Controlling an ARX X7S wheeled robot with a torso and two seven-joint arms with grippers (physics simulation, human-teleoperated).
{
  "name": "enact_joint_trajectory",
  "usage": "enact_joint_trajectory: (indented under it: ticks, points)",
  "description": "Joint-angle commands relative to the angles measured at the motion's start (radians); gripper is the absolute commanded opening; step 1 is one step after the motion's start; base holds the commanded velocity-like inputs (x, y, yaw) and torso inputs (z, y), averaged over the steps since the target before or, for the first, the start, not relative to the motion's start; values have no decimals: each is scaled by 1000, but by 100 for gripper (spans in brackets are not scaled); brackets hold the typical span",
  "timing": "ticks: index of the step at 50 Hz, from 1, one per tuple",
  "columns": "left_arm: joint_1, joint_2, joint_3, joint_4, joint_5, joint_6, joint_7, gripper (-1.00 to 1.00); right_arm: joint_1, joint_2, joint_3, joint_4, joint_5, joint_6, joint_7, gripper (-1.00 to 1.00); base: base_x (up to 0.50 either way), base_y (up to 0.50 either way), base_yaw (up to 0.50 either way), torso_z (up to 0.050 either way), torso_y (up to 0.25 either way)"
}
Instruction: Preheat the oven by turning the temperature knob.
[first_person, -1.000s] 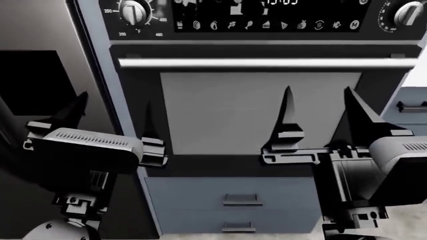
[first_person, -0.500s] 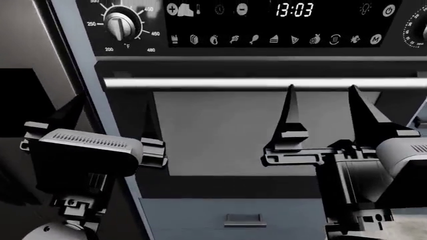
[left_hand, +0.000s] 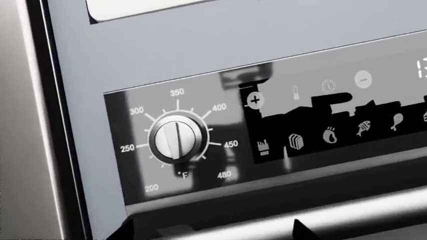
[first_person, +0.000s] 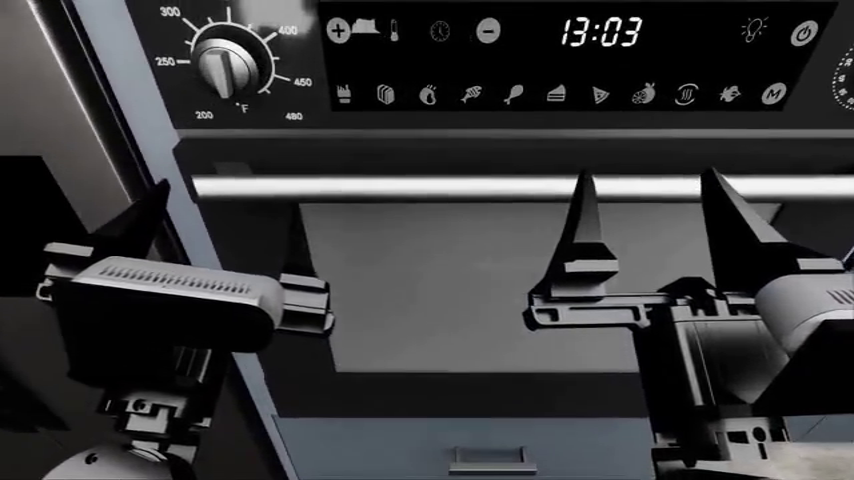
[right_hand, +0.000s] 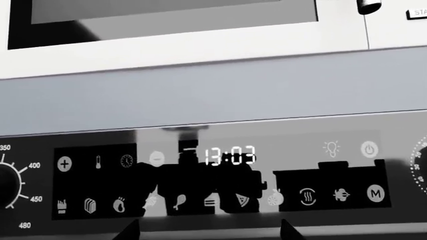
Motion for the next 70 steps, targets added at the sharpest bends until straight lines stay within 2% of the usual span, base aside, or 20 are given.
enact_joint_trajectory:
  ticks: [1,3,6,9,10,13,18,23,26,30,36,41,49,64,70]
  points:
    - [3,18,-36,-13,-30,20,2,100,3,9,-11,7,10,-18,12,100,0,0,0,0,0]
    - [-3,45,-82,-21,-72,46,18,100,2,13,-17,15,10,-26,14,100,0,0,0,0,0]
    - [-59,53,-93,-17,-110,-25,21,100,-5,22,-44,17,2,-40,15,100,0,0,0,0,0]
    - [-177,69,-127,17,-161,-188,-3,100,-6,28,-45,14,13,-41,20,100,0,0,0,0,0]
    - [-214,102,-185,17,-198,-235,-5,100,-6,30,-45,13,14,-41,21,100,0,0,0,0,0]
    - [-315,111,-237,36,-242,-402,-27,100,-5,34,-38,6,23,-39,28,100,0,0,0,0,0]
    - [-469,59,-164,9,-264,-600,-51,100,-4,39,-39,5,34,-40,36,100,0,0,0,0,0]
    - [-598,-7,-72,-74,-302,-682,-69,100,-3,46,-41,4,41,-44,45,100,0,0,0,0,0]
    - [-644,-34,-31,-120,-359,-680,-114,100,-2,49,-46,7,43,-46,48,100,0,0,0,0,0]
    - [-657,-44,-24,-173,-365,-632,-101,100,0,54,-47,6,49,-47,54,100,0,0,0,0,0]
    - [-623,12,-152,-202,-374,-531,-86,100,3,62,-50,4,58,-51,64,100,0,0,0,0,0]
    - [-591,35,-200,-263,-359,-419,-68,100,6,67,-44,-5,85,-49,72,100,0,0,0,0,0]
    - [-582,35,-182,-347,-334,-335,-46,100,6,74,-60,19,74,-68,76,100,0,0,0,0,0]
    - [-624,2,-76,-469,-296,-310,-16,100,5,86,-78,21,76,-80,87,100,0,0,0,0,0]
    - [-618,8,-90,-486,-300,-287,-10,100,3,91,-89,18,76,-84,92,100,0,0,0,0,0]
